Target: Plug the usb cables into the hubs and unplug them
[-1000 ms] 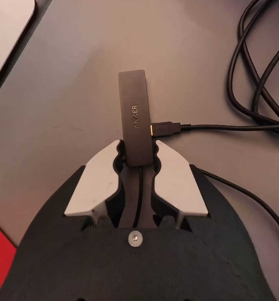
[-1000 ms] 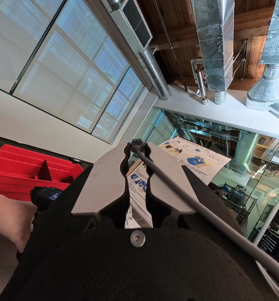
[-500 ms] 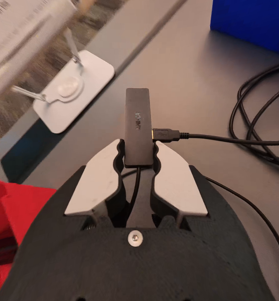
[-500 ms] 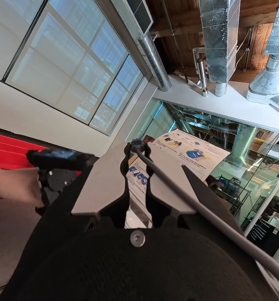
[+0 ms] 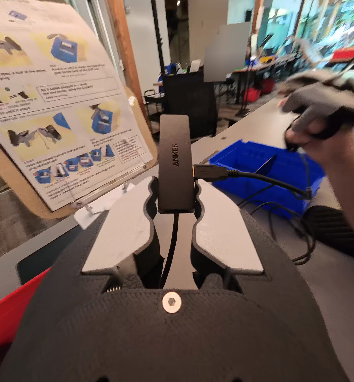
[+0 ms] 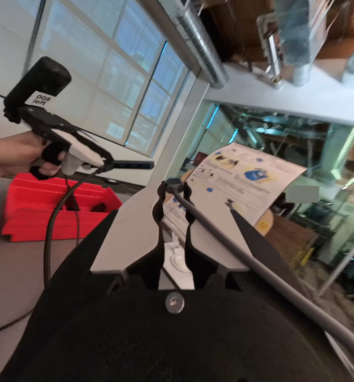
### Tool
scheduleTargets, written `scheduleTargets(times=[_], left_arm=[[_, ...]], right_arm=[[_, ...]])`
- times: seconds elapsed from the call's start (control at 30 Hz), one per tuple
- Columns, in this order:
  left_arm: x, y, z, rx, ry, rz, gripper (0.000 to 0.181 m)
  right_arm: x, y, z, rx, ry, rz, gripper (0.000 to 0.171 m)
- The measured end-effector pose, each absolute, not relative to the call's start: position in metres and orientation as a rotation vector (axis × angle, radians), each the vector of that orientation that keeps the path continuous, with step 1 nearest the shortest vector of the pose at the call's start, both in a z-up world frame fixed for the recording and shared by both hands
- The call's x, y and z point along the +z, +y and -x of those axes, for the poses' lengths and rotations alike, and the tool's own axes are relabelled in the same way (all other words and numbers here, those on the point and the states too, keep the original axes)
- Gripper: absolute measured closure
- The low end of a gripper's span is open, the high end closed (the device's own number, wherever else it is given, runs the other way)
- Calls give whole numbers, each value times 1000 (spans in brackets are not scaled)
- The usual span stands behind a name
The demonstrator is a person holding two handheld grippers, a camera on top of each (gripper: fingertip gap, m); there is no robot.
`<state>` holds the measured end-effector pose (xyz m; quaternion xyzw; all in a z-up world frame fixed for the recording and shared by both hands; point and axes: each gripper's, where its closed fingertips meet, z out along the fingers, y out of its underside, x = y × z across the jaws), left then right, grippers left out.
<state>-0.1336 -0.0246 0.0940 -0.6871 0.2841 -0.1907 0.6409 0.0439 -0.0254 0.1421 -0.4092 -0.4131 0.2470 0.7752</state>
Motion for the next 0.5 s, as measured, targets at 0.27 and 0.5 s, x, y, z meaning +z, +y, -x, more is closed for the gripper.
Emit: scheduleTargets(times=[0.27, 0.5], left_arm=[[96, -36, 100, -740, 633, 1540, 149], [92, -41, 80, -710, 664, 1530, 149]], right_arm=[[116, -47, 22, 536, -933, 829, 154], [113, -60, 38, 487, -900, 777, 154]])
